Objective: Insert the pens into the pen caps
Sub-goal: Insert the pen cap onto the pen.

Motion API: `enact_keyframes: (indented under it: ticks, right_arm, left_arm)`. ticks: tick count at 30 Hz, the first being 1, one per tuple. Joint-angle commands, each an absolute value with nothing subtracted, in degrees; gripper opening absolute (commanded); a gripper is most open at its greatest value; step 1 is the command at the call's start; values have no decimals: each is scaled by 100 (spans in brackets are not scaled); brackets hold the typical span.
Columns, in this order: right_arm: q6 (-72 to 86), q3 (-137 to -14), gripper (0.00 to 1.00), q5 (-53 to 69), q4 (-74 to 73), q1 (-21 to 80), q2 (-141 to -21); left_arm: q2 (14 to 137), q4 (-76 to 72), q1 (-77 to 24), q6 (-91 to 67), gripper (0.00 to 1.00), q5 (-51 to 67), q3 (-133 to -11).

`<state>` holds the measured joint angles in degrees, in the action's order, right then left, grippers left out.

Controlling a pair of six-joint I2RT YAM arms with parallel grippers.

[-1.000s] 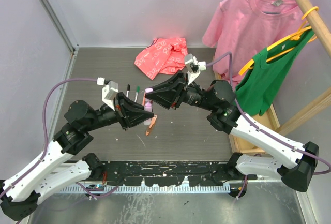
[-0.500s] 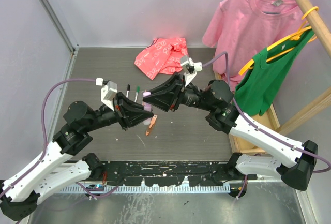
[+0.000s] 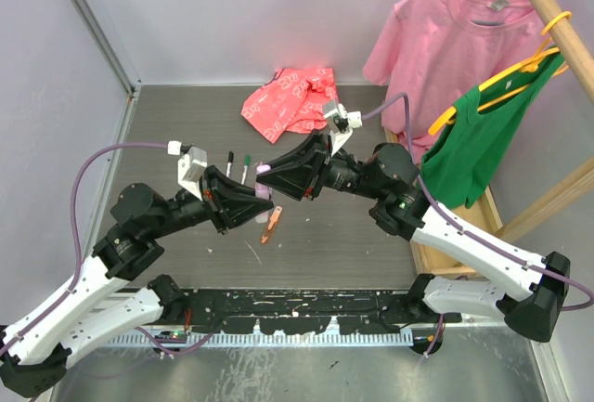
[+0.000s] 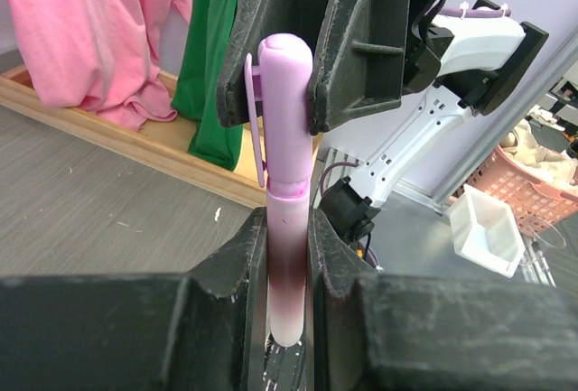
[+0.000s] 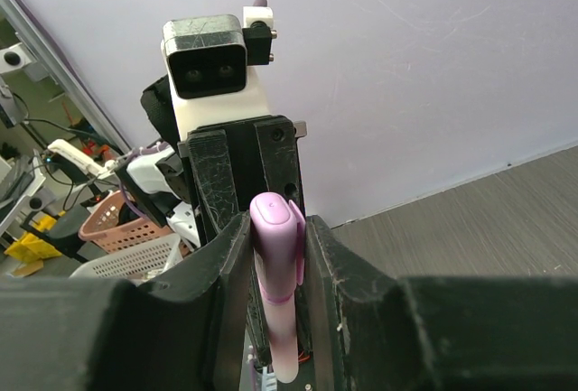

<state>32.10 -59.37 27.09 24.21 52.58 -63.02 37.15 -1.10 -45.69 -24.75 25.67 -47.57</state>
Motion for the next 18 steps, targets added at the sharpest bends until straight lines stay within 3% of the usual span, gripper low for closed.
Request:
enact_keyframes:
  ticks: [1,8,18]
  right_arm:
    - [3280,-6055,1,2775,2487,5295,-6200]
    - [3386,-6152,7,3266,2459,5370,-6395]
    - [3147,-6114,27,3099,2082,5423,-6258]
  left_arm:
    - [3638,-361,-4570,-2387,0,2428,-5006]
    - [3674,-418,-4568,-2382,0,2426,-5025]
    - [3658,-385,-4570,-2343,0,2391,-5069]
